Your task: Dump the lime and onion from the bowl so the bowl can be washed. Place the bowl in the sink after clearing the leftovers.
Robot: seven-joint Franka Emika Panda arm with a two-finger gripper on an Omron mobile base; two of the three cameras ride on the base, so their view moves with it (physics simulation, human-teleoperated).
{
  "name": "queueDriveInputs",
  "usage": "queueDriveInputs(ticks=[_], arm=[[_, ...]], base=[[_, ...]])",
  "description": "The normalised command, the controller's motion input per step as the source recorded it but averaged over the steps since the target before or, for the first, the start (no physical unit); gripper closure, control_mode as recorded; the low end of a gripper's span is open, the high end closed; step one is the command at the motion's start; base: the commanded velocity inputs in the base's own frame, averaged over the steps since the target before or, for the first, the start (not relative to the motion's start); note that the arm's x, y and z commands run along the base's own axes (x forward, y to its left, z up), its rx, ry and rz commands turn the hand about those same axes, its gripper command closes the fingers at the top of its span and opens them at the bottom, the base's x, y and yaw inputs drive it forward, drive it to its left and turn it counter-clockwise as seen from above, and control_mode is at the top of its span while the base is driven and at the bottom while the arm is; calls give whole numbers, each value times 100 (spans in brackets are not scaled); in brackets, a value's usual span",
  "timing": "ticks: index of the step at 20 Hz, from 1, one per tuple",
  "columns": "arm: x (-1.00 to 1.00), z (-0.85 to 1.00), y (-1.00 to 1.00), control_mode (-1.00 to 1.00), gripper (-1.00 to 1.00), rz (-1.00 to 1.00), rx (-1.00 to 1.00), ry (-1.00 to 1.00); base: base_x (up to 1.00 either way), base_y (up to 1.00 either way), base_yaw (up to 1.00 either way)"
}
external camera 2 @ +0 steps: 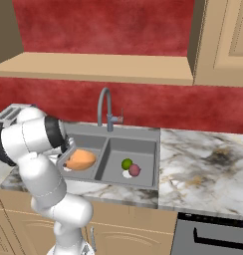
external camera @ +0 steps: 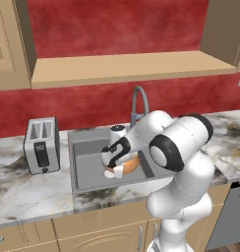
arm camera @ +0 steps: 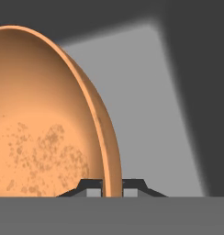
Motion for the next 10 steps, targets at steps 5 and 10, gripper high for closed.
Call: queueDriveInputs(ticks=[5, 10], arm=[[2, -24, 3, -100, 100, -1, 0, 0], [1, -30, 0, -100, 100, -6, -5, -9]], base=[[0, 0, 0], [0, 0, 0]])
